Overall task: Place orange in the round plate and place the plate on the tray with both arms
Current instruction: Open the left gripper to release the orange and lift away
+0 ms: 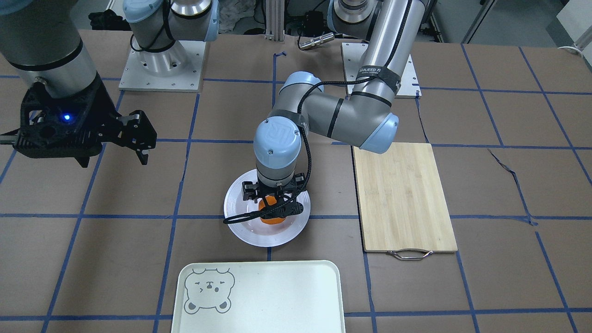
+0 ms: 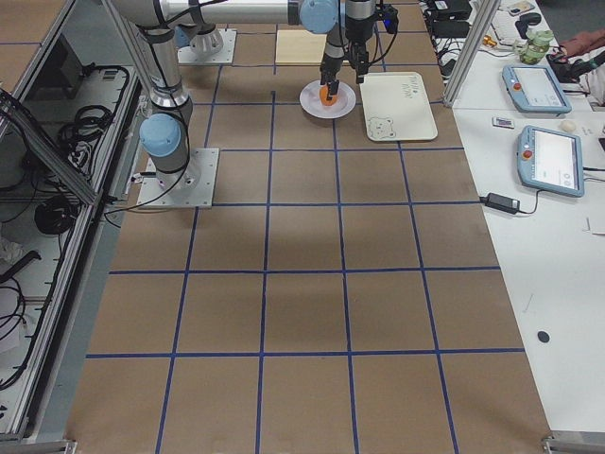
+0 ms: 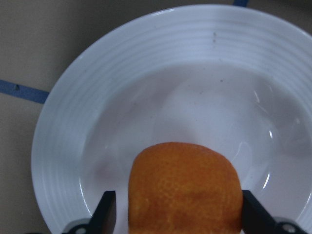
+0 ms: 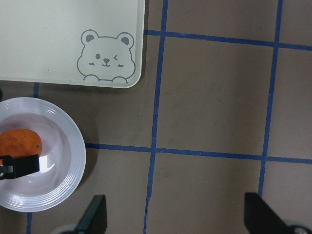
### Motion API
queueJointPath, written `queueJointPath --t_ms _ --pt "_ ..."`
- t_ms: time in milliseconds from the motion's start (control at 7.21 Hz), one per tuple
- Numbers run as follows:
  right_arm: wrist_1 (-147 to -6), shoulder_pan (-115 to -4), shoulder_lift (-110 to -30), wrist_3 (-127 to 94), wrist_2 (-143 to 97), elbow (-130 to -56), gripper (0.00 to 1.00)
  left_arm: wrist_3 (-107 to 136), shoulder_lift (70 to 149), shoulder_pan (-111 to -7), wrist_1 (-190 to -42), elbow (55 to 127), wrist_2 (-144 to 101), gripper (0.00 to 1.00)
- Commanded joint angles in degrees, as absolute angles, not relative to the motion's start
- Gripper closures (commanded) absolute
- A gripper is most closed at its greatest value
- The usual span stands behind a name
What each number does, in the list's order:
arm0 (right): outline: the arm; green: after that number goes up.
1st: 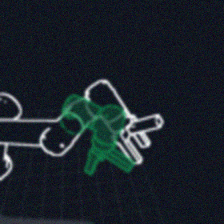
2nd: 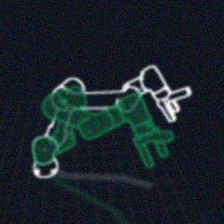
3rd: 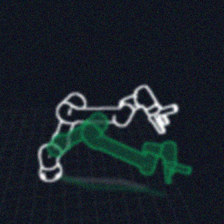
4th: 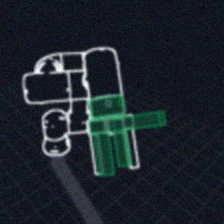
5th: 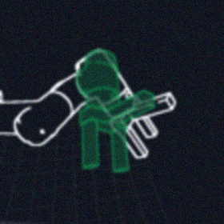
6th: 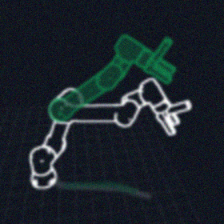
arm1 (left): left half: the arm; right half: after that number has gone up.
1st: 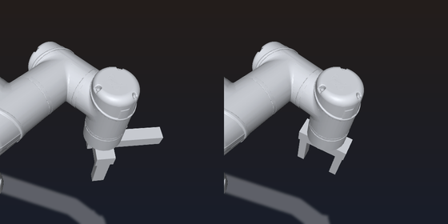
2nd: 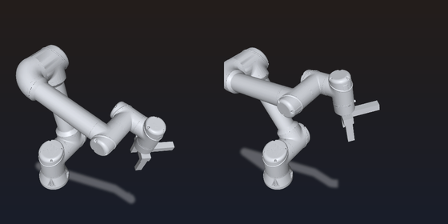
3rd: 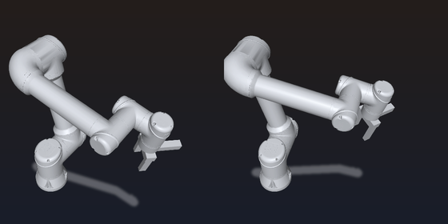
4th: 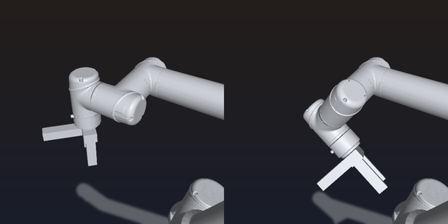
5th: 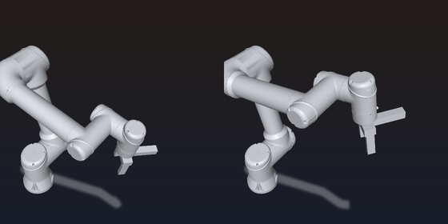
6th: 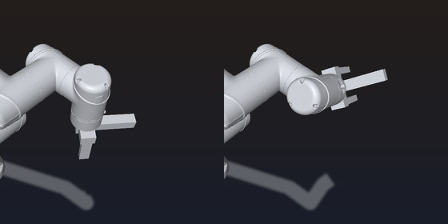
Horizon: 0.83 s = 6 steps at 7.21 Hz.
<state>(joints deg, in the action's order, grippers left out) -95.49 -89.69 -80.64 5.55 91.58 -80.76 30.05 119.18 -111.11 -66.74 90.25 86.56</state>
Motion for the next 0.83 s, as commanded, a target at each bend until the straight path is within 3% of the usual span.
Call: queueJointPath --t_ms 0,277,416,693 --pt "-95.89 -89.39 -78.41 3.18 87.75 -81.21 0.0 16.09 112.02 -107.77 -78.94 88.34 90.06 0.0" --pt "-101.83 -89.47 -74.8 -1.47 83.27 -87.06 0.0 6.11 102.52 -103.82 -89.43 88.33 90.35 0.0" --pt "-108.04 -89.56 -74.88 -4.71 78.27 -93.54 0.0 1.45 98.04 -100.67 -91.56 88.77 90.18 0.21" --pt "-127.78 -90.44 -74.8 -13.42 73.85 -107.6 0.0 -1.4 91.69 -98.79 -91.51 89.21 89.47 0.13"
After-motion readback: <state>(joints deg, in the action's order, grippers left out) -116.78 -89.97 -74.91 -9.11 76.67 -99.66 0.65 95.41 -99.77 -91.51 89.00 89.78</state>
